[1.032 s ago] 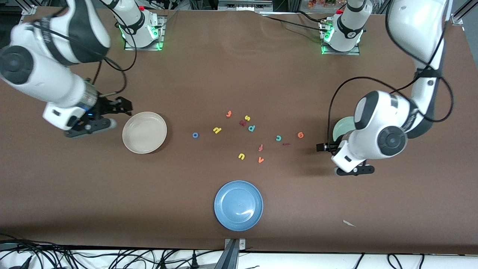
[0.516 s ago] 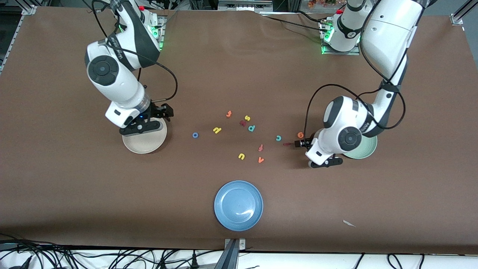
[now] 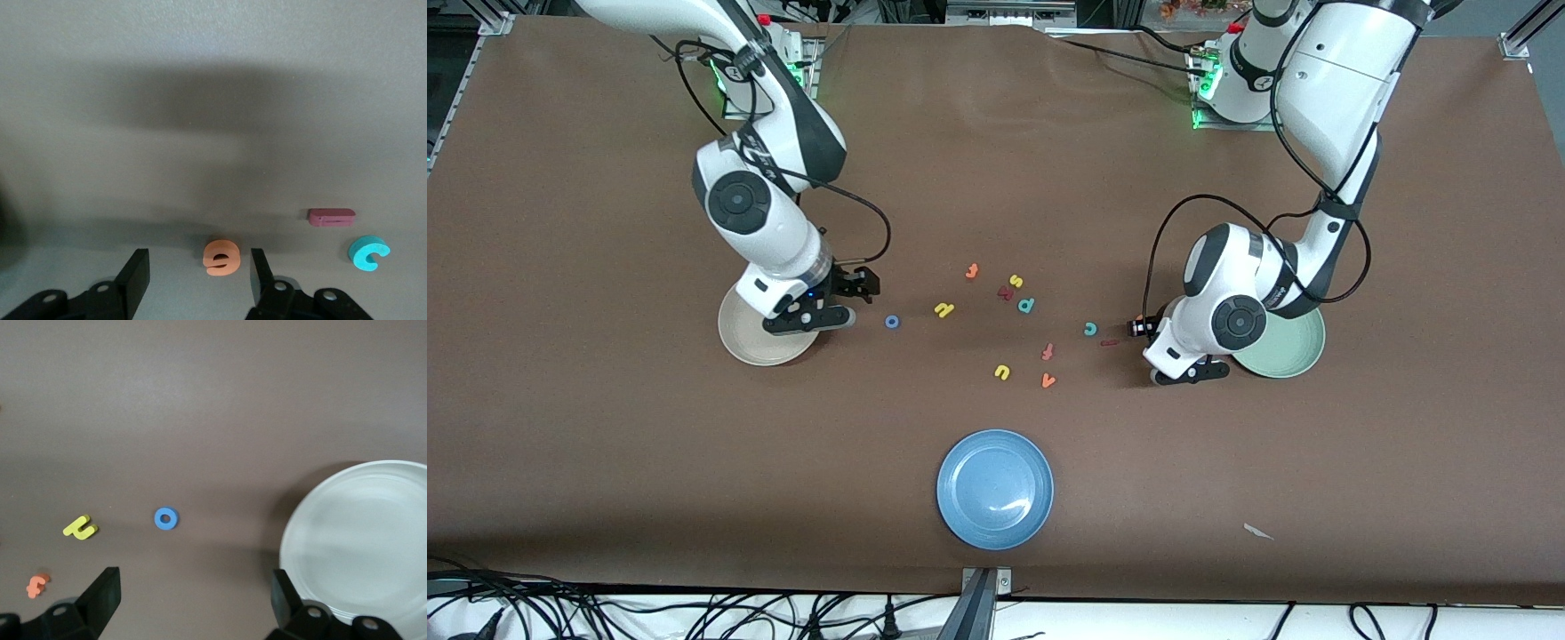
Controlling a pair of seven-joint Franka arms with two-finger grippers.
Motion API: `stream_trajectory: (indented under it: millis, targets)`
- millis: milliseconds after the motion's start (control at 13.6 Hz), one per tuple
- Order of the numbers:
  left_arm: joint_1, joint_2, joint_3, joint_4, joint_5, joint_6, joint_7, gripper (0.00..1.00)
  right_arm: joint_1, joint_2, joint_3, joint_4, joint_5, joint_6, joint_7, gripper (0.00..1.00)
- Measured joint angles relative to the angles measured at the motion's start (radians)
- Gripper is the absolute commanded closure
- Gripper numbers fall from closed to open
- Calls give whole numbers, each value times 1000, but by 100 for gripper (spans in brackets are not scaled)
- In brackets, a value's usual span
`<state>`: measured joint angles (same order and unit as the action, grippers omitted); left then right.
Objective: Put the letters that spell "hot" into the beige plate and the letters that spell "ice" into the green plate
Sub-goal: 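Lower both grippers onto the orange 9 and the blue o, then grasp the orange 9 with the left gripper and the blue o with the right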
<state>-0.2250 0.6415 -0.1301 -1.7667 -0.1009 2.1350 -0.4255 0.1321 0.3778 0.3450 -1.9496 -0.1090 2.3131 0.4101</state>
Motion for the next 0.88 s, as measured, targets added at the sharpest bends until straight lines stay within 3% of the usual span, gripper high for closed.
stream_trajectory:
  millis: [221, 369, 516, 884]
  targets:
    - [-12, 2, 0, -21, 0, 42, -35, 33, 36, 51, 3, -29, -90, 90, 105, 0]
    - [-20, 8, 0, -22, 0, 49, -49, 42, 56, 75, 4, -37, -123, 111, 150, 0]
    - [-22, 9, 0, -22, 0, 51, -61, 48, 59, 95, 3, -39, -129, 131, 160, 1]
    - [-22, 13, 0, -25, 0, 51, -66, 49, 65, 161, 3, -39, -138, 224, 167, 1]
